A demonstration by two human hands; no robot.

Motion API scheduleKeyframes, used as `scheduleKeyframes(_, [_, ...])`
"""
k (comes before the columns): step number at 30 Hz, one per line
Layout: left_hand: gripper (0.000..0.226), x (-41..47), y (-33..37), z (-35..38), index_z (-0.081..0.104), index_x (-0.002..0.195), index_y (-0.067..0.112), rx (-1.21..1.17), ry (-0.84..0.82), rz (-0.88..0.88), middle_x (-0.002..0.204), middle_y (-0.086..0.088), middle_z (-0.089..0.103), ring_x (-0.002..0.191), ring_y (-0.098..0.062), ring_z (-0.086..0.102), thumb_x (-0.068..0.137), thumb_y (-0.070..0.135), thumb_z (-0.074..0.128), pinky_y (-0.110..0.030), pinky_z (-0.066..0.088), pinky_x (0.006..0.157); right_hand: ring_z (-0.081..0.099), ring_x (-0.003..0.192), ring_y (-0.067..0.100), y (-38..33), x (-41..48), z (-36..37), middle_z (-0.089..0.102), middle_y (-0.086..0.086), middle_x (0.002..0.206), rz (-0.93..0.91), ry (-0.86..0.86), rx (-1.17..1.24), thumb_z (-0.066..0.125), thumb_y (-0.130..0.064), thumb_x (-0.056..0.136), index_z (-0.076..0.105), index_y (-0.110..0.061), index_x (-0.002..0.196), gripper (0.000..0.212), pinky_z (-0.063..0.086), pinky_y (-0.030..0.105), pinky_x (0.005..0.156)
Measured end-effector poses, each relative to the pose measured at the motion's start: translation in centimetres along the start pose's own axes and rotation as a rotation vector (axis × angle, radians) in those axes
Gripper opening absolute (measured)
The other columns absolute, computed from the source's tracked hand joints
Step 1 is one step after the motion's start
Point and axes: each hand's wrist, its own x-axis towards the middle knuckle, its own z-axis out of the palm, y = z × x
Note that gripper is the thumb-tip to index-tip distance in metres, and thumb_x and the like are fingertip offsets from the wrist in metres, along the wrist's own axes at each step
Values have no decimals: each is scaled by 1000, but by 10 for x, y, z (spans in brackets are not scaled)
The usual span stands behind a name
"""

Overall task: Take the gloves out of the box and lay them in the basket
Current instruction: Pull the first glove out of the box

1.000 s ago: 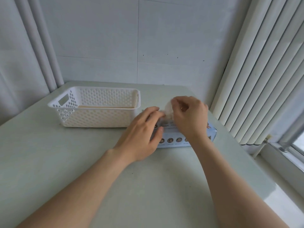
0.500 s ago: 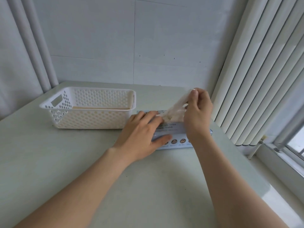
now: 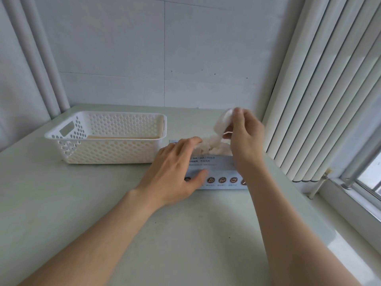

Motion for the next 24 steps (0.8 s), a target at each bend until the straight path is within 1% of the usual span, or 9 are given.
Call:
scheduleKeyframes(3, [53,2,-1,2,52,140,22,-35,18,-46,131,9,57,118,-16,57,102,58,44,-41,46,103,71,93,9,-4,-7,-2,79,-1,96,-18,-117,-105,45,-10,96,77,-14,107,34,52,21,80])
scheduleKeyframes(5, [49,4,-1,5,61,131,20,-66,51,-65,127,9,58,115,-14,59,104,56,42,-40,49,100,64,107,7,0,-8,-2,75,-12,108,-66,-128,-291,51,-18,81,77,-26,109,39,52,29,90])
scheduleKeyframes(7, [44,5,1,6,66,121,19,-118,108,-91,119,9,59,105,-13,61,105,53,43,-37,51,92,61,108,10,4,-10,-1,72,-15,111,-53,-150,-465,55,-30,76,75,-31,113,43,51,40,99])
scheduleKeyframes(10, [34,7,3,7,70,109,17,-165,186,-109,112,8,59,90,-10,61,106,42,48,-32,52,81,66,93,10,8,-8,3,75,-17,90,-47,-199,-548,61,-35,83,79,-30,98,25,50,45,100])
scheduleKeyframes(12, [22,8,1,8,71,108,14,-168,211,-110,111,7,60,85,-9,61,105,30,56,-32,53,80,64,94,8,11,-8,5,76,-19,92,-119,-201,-573,66,-27,91,80,-33,95,15,44,40,102])
scheduleKeyframes(15, [15,7,0,11,71,111,13,-162,206,-109,114,5,63,91,-10,62,103,21,61,-31,53,85,62,94,8,13,-7,6,75,-21,98,-218,-182,-575,73,-24,93,80,-38,98,17,48,44,99])
scheduleKeyframes(17, [19,7,1,10,70,116,12,-155,188,-102,124,4,62,96,-11,63,104,22,60,-26,52,87,60,91,3,14,-6,6,75,-24,92,-249,-163,-555,77,-24,92,82,-38,97,16,49,36,94])
scheduleKeyframes(20, [23,7,3,5,59,125,15,-148,184,-75,126,4,58,87,-13,62,103,22,61,-33,52,77,58,92,-2,10,-7,4,75,-24,87,-254,-123,-489,85,-23,86,84,-32,93,10,35,7,86])
scheduleKeyframes(24, [19,7,2,5,62,123,18,-122,166,-40,130,5,55,98,-17,64,104,19,57,-39,53,83,58,89,-2,6,-6,1,75,-21,83,-240,-80,-471,90,-26,81,85,-28,86,8,32,1,83])
